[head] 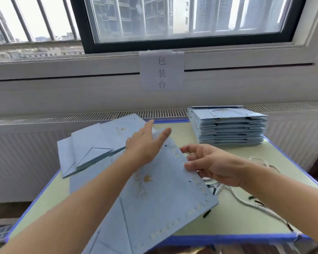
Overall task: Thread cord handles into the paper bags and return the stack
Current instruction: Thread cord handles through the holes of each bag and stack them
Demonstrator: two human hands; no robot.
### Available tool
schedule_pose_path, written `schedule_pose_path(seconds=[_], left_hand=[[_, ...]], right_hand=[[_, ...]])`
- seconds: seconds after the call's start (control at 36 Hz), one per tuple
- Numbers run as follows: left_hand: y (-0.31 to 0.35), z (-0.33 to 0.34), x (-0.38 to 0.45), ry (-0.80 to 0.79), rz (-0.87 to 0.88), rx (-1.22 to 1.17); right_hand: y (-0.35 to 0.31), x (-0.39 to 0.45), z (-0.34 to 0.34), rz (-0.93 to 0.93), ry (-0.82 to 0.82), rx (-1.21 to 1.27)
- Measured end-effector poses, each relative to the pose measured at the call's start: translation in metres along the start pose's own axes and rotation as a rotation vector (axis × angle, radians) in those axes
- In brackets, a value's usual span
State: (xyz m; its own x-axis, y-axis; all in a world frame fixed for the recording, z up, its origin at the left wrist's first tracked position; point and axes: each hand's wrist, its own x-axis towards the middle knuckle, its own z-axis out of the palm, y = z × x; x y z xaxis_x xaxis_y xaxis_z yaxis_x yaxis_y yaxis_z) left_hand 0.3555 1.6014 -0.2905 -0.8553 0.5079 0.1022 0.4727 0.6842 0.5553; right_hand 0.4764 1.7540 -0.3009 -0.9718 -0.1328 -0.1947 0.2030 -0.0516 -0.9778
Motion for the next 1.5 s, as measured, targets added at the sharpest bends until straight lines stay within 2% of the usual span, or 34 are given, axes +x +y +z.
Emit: schedule_pose_path(seconds=[0.11,0.28,0.33,0.44,0.56,0.81,0.97,1.08,1.14,1.25,1.31,1.44,1.5], left_hand=[[0.01,0.034,0.011,-0.011,-0.033,0.019],[-0.01,0.061,0.009,0.006,-0.039,-0.146],[-0.019,0.063,0.008,-0.015,-0.034,-0.222],[-0.025,0.063,0.009,-0.056,0.012,-0.313],[-0.032,0.064,0.01,-0.073,0.057,-0.358],[-0.035,0.062,0.011,-0.077,0.065,-0.424],[-0.035,0.062,0.01,-0.07,0.069,-0.453],[-0.035,0.059,0.009,-0.083,0.078,-0.504],[-0.036,0.057,0.01,-0.106,0.075,-0.541],[-0.038,0.057,0.011,-0.135,0.076,-0.566],[-0.039,0.056,0.012,-0.146,0.077,-0.565],[-0.042,0.056,0.013,-0.163,0.097,-0.559],[-0.043,0.056,0.013,-0.177,0.106,-0.578]], right_hand=[[0.009,-0.007,0.005,0.022,0.018,-0.116],[0.007,-0.033,-0.029,-0.051,0.214,-0.854],[0.003,-0.053,-0.05,0.005,0.144,-1.065],[0.005,-0.083,-0.083,0.257,-0.109,-1.325],[0.015,-0.085,-0.091,0.218,-0.072,-1.264],[0.032,-0.03,-0.098,-0.134,0.278,-1.193],[0.028,0.012,-0.099,-0.163,0.478,-1.25],[0.015,0.012,-0.092,-0.213,0.537,-1.289],[0.004,0.001,-0.086,-0.245,0.457,-1.299],[-0.004,-0.025,-0.068,-0.105,0.005,-1.217],[0.003,-0.029,-0.06,-0.056,-0.115,-1.283],[0.016,-0.019,-0.059,-0.178,-0.055,-1.417],[0.017,-0.013,-0.059,-0.236,-0.006,-1.388]])
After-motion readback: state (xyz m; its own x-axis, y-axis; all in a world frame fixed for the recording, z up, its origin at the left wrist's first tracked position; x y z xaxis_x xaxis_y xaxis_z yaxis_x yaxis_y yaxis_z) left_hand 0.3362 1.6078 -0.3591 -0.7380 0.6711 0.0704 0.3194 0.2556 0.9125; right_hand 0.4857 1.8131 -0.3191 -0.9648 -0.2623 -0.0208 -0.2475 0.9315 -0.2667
